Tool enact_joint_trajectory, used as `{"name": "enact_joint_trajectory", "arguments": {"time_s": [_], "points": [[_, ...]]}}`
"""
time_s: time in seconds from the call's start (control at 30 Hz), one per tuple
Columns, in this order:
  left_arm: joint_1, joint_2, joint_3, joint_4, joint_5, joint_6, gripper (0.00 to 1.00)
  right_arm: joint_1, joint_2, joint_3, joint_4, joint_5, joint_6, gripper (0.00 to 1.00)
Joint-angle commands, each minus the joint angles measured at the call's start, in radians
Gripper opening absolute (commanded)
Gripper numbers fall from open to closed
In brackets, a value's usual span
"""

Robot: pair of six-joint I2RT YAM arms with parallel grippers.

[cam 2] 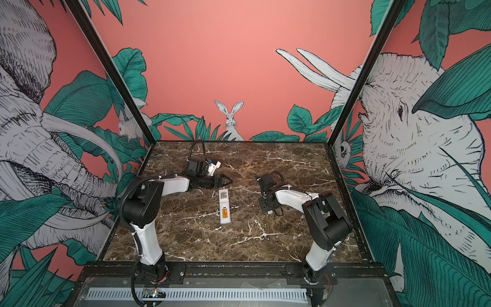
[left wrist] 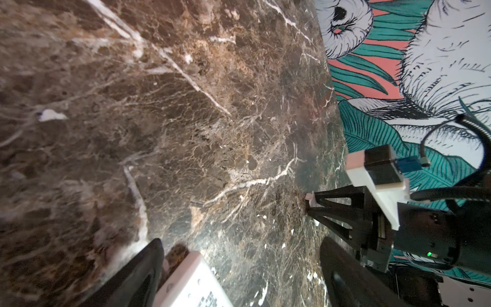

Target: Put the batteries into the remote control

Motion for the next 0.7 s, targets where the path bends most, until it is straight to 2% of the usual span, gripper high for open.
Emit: {"name": "enact_joint_trajectory", "arguments": {"time_s": [0.0,0.4,0.67], "points": [[0.000,0.001,0.004,-0.016,-0.007,0.034,0.94,-0.002,-0.048,-0.024,0.024,-0.034,-0.025,0.22],[0.000,-0.087,-0.129,-0.007,0.010,0.032,0.94,0.030,-0.187,-0.091,0.227,-0.243,-0.072,0.18],[-0.002,-0.238,-0.298,-0.010,-0.007,0.021,0.94,0.080,-0.166,-0.082,0.334,-0.334,-0.028,0.17]]}}
